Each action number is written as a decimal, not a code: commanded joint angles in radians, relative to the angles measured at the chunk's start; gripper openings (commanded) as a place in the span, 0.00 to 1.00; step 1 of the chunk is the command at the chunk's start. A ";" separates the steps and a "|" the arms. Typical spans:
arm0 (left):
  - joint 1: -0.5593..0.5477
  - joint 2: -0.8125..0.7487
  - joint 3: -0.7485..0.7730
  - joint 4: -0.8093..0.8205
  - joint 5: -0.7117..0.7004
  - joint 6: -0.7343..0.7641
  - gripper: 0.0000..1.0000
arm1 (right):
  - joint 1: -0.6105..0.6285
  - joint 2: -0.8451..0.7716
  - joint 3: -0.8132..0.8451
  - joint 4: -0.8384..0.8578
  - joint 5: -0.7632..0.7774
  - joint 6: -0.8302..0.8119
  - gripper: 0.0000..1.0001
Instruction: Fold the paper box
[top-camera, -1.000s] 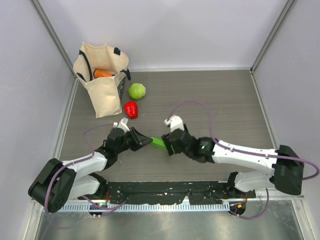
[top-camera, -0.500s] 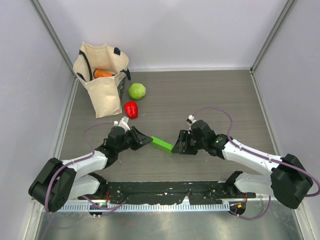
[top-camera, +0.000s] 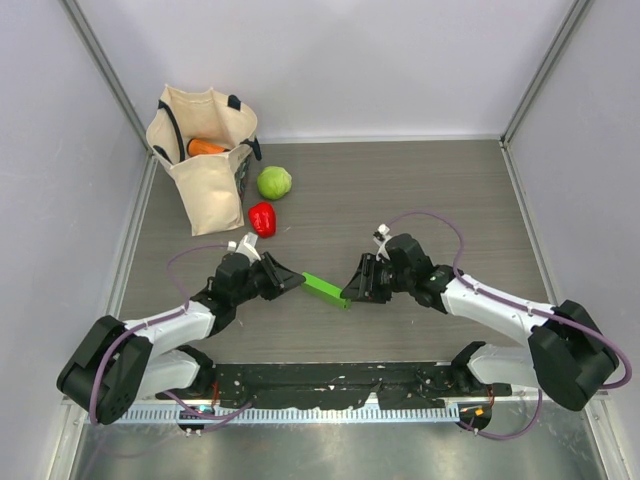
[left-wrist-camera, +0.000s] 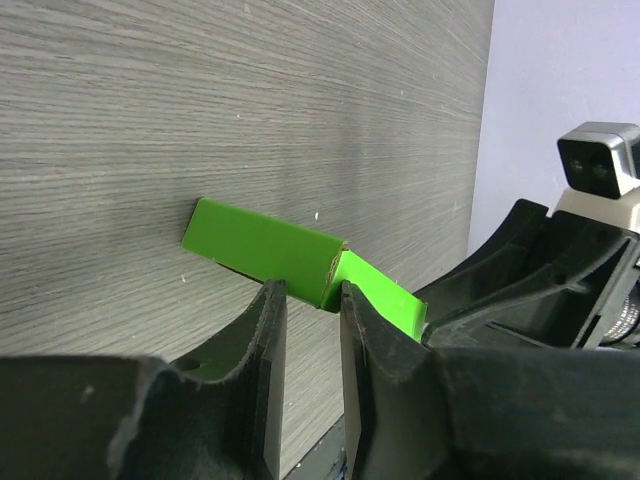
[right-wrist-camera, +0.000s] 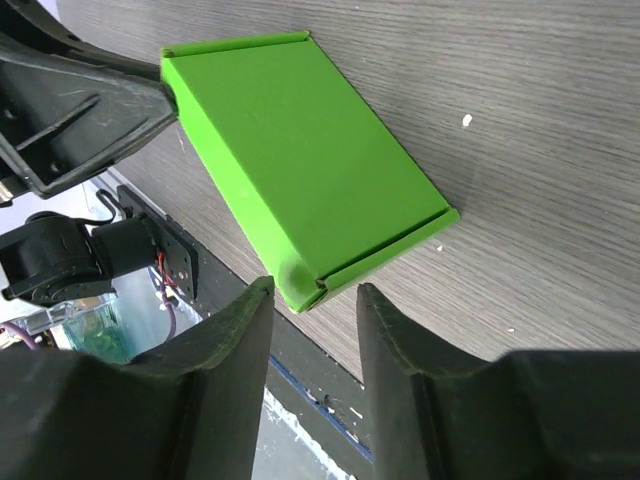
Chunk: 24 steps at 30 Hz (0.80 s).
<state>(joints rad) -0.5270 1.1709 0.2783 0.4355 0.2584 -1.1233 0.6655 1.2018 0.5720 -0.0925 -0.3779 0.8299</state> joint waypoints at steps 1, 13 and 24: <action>0.007 0.018 -0.016 -0.110 -0.038 0.046 0.09 | -0.003 0.016 -0.009 0.040 -0.013 -0.028 0.42; 0.005 0.053 -0.054 -0.067 -0.051 0.046 0.04 | 0.000 0.068 -0.107 0.086 0.040 -0.072 0.18; 0.007 0.067 -0.085 -0.078 -0.094 0.074 0.00 | 0.072 0.079 -0.130 0.102 0.144 -0.087 0.01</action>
<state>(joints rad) -0.5175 1.2167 0.2398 0.5251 0.2211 -1.1057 0.6930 1.2407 0.4664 0.1173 -0.3672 0.7906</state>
